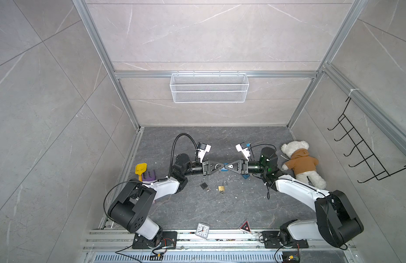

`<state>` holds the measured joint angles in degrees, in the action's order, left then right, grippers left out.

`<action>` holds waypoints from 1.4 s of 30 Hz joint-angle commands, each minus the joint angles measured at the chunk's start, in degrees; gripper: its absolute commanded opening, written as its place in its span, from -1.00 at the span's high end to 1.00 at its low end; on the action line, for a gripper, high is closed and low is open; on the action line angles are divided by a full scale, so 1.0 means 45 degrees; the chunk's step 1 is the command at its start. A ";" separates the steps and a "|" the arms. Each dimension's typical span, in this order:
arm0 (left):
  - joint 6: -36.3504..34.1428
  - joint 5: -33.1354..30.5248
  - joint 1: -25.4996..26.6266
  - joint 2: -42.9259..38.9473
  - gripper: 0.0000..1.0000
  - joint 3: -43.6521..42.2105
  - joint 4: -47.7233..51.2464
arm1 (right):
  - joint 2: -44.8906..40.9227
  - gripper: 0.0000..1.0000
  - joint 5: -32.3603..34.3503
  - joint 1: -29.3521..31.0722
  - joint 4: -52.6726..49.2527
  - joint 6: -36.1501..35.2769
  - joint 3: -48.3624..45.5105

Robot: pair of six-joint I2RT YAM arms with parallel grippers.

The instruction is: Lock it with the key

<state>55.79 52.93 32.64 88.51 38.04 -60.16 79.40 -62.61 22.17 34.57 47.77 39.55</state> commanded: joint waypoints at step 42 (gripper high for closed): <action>0.0602 0.0772 0.0216 0.0279 0.55 0.0545 -0.1774 | -0.0266 1.00 0.0654 -0.0241 -0.0240 -0.0723 0.0059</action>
<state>57.65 53.69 33.12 89.38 38.57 -61.34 78.13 -61.10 21.61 32.84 44.16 39.59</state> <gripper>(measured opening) 0.227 0.178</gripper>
